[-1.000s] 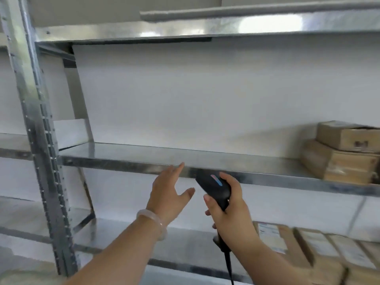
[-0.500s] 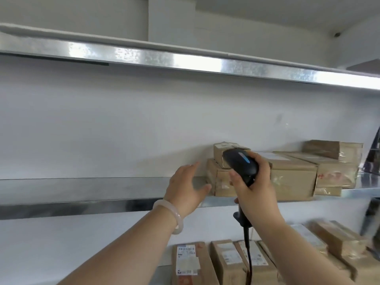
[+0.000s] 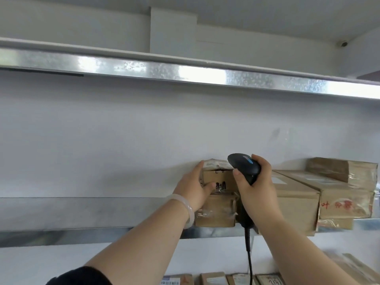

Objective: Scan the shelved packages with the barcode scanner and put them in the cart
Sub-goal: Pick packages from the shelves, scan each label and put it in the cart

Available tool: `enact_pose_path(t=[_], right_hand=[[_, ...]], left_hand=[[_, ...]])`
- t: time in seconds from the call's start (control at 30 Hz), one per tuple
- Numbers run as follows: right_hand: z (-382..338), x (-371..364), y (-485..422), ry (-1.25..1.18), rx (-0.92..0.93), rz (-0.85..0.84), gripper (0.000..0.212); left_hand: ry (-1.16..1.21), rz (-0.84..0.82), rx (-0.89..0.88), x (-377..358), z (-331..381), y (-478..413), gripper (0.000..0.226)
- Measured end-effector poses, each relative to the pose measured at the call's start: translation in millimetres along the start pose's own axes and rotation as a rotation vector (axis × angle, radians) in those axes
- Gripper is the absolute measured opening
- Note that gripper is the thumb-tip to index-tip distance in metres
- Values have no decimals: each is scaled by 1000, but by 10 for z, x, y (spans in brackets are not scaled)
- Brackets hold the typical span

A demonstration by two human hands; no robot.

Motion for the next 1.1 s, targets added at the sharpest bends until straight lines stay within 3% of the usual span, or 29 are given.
enact_pose_path(t=[0.13, 0.33, 0.47, 0.6, 0.83, 0.9, 1.1], right_hand=[[31, -24, -10, -24, 35, -17, 44], [-53, 27, 14, -214, 44, 28, 44], [-126, -113, 200, -248, 75, -5, 45], [-222, -261, 517, -316, 125, -37, 47], [-297, -721, 1031, -378, 153, -143, 52], [-322, -868, 1167, -405, 132, -174, 53], [-442, -1333, 1575, -428, 77, -285, 51]], left_hand=[[25, 56, -4, -30, -74, 11, 65], [85, 212, -194, 209, 44, 346, 63], [198, 231, -263, 330, 18, 582, 67], [372, 265, -236, 506, -137, 842, 55], [451, 311, -86, 855, -540, 1298, 38], [442, 318, -53, 950, -686, 1448, 46], [441, 281, 68, 1291, -1051, 1884, 101]])
Point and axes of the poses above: each hand's wrist, its own y-axis away from the middle knuckle, its own x-axis out of the back of the hand, z = x × y, the point moved 8 cm from there along -y, towards the middle knuckle, and after that the axes turned 6 degrees about y, right-handed, at the moved point
